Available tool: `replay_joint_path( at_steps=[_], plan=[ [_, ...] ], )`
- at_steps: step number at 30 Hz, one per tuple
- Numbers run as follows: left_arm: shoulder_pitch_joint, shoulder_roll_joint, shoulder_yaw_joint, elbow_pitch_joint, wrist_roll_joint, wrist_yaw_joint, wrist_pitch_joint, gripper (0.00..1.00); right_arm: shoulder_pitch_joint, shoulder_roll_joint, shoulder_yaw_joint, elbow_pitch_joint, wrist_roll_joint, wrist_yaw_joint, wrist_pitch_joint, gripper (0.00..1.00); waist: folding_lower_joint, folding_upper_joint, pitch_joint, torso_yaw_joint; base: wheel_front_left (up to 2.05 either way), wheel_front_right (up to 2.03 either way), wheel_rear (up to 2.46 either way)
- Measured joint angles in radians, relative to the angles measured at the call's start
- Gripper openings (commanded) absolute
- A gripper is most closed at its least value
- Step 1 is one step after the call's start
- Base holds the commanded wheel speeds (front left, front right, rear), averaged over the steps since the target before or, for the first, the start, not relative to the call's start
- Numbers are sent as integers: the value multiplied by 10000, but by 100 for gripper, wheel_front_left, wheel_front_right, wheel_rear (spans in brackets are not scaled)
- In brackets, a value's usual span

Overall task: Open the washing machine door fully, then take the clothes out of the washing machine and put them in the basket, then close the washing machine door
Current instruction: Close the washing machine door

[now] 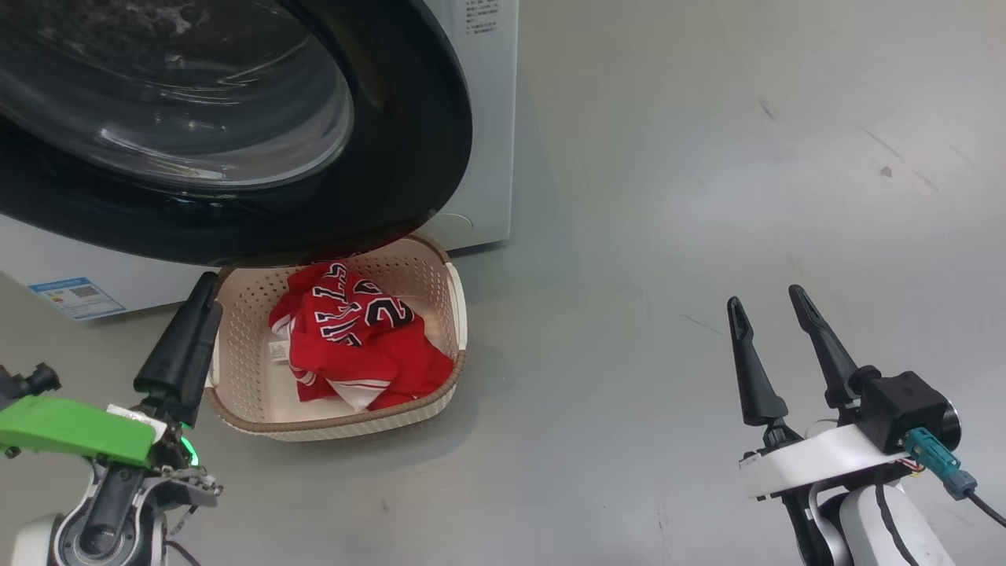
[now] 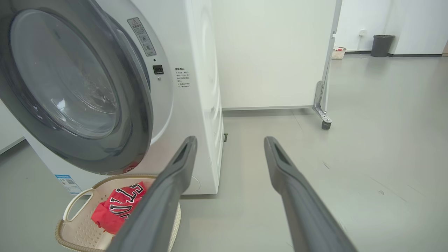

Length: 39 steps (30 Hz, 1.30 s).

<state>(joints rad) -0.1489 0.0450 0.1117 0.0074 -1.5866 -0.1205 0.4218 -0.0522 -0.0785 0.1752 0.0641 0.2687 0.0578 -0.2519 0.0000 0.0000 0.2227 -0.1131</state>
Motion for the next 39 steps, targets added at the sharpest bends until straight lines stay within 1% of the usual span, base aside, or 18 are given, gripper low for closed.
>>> replay_joint_path(
  at_steps=[2, 5, 6, 8, 9, 11, 13, 17, 18, 19, 21, 24, 27, 28, 33, 37, 38, 39],
  plan=[
    [269, 8, -69, -230, 654, 0, -407, 100, 100, -31, -12, 38, -35, -2, 0, 100, 0, 0, -135, 171, 0, 0, 0],
    [619, 69, -299, -541, 2100, 0, -1051, 100, 252, -52, -29, 65, -88, -52, 0, 100, 0, 0, -342, 425, 0, 0, 0],
    [736, 221, -456, -635, 2721, 0, -1260, 100, 280, -58, -31, 69, -88, -79, 0, 100, 0, 0, -414, 507, 0, 0, 0],
    [941, 368, -554, -832, 3417, 0, -1758, 100, 357, -71, -35, 73, -90, -79, 0, 100, 0, 0, -559, 657, 0, 0, 0],
    [1042, 562, -763, -892, 3956, 0, -1912, 100, 404, -69, -29, 77, -92, -79, 0, 100, 0, 0, -634, 722, 0, 0, 0],
    [1297, 1106, -1187, -1026, 5428, -4, -2341, 100, 468, -81, -21, 94, -109, -79, 0, 100, 0, 0, -783, 841, 0, 0, 0],
    [1536, 1400, -1392, -1131, 6335, -4, -2865, 100, 505, -84, -6, 96, -159, -79, 0, 100, 0, 0, -923, 940, 0, 0, 0],
    [1970, 1799, -1795, -1110, 8358, -10, -3820, 100, 665, -92, 31, 88, -167, -79, 0, 100, 0, 0, -1148, 1091, 0, 0, 0],
    [2150, 1850, -1824, -959, 9077, -36, -4263, 100, 690, -90, 42, 81, -174, -79, 0, 100, 0, 0, -1215, 1137, 0, 0, 0],
    [2231, 1870, -1845, -884, 9501, -35, -4470, 100, 707, -94, 40, 77, -174, -79, 0, 100, 0, 0, -1240, 1151, 0, 0, 0],
    [2338, 1860, -1900, -802, 10040, 134, -4813, 100, 759, -94, 40, 71, -176, -81, 0, 100, 0, 0, -1282, 1164, 0, 0, 0],
    [2396, 1787, -2006, -717, 10702, 573, -5288, 100, 857, -94, 40, 75, -205, -88, 0, 100, 0, 0, -1340, 1167, 0, 0, 0],
    [2472, 1570, -2205, -568, 11100, 943, -5582, 100, 943, -96, 31, 84, -234, -128, 0, 100, 0, 0, -1438, 1164, 0, 0, 0],
    [2531, 1528, -2280, -522, 11210, 1026, -5597, 100, 1021, -94, 31, 88, -234, -176, 0, 100, -1, 0, -1473, 1165, 0, 0, 0],
    [2816, 1273, -2531, -290, 11484, 1476, -5860, 100, 1290, -94, 50, 165, -238, -198, 0, 100, 0, 0, -1631, 1150, 0, 0, 0],
    [2841, 1233, -2625, -219, 11635, 1676, -5940, 100, 1373, -96, 52, 159, -255, -253, 0, 100, 0, 0, -1663, 1135, 0, 0, 0],
    [2842, 1183, -2658, -182, 11749, 1783, -6004, 100, 1421, -96, 61, 155, -268, -255, 0, 100, 0, 0, -1676, 1128, 0, 0, 0],
    [2842, 1183, -2658, -182, 11749, 1783, -6004, 100, 1421, -96, 61, 155, -268, -255, 0, 100, 0, 0, -1676, 1128, 0, 0, 0]
  ],
)
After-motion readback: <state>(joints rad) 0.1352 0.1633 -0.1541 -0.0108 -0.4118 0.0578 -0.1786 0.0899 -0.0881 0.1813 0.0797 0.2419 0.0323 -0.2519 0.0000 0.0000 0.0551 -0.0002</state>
